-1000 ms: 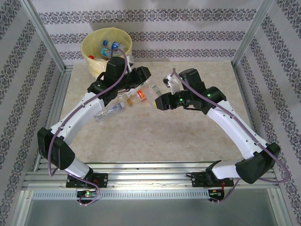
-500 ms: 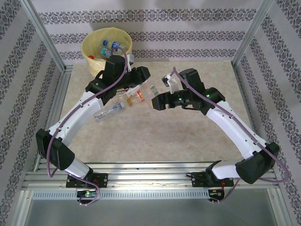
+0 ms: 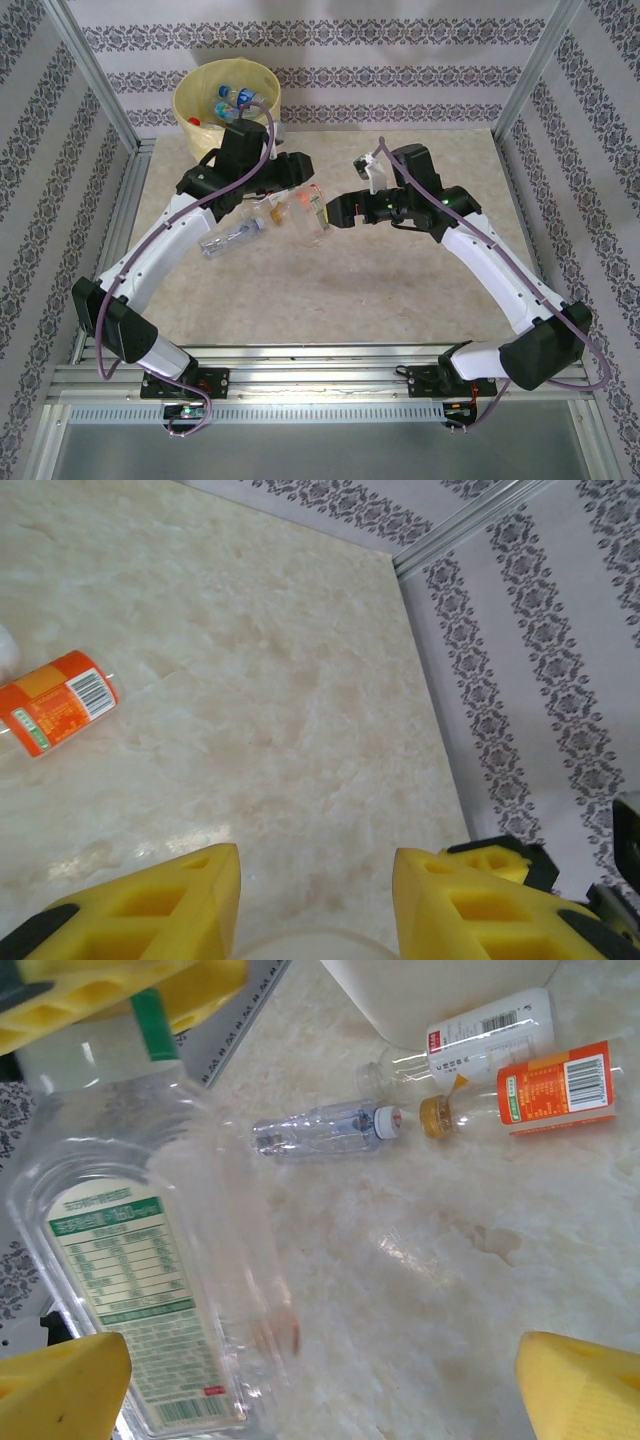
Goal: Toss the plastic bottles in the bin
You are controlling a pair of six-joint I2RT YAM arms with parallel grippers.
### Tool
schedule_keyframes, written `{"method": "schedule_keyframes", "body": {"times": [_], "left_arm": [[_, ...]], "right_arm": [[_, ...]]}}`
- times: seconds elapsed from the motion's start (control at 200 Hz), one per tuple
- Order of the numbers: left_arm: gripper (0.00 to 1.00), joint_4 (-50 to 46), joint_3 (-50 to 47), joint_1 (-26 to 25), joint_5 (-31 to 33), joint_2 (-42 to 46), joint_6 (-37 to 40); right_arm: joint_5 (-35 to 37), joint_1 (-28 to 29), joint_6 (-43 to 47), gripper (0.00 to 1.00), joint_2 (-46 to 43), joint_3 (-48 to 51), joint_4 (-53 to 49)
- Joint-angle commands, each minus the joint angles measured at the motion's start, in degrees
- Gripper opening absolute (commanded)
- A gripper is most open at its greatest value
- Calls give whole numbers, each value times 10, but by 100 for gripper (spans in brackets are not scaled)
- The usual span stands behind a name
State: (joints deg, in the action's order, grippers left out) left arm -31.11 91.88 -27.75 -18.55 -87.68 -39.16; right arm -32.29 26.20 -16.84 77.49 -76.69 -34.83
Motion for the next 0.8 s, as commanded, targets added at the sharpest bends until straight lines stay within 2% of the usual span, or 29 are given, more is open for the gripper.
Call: {"method": "schedule_keyframes", "body": {"times": [0.0, 0.33, 0.794], "left_arm": [[0, -59, 33, 11, 26, 25, 44], [0, -160, 66, 37, 80, 49, 99], [0, -303, 169, 43, 201, 47, 169]], "right_arm": [[-13, -13, -2, 98, -13, 14, 7], [-13, -37, 25, 98, -5, 24, -24], [10, -48, 83, 98, 40, 4, -95]]}}
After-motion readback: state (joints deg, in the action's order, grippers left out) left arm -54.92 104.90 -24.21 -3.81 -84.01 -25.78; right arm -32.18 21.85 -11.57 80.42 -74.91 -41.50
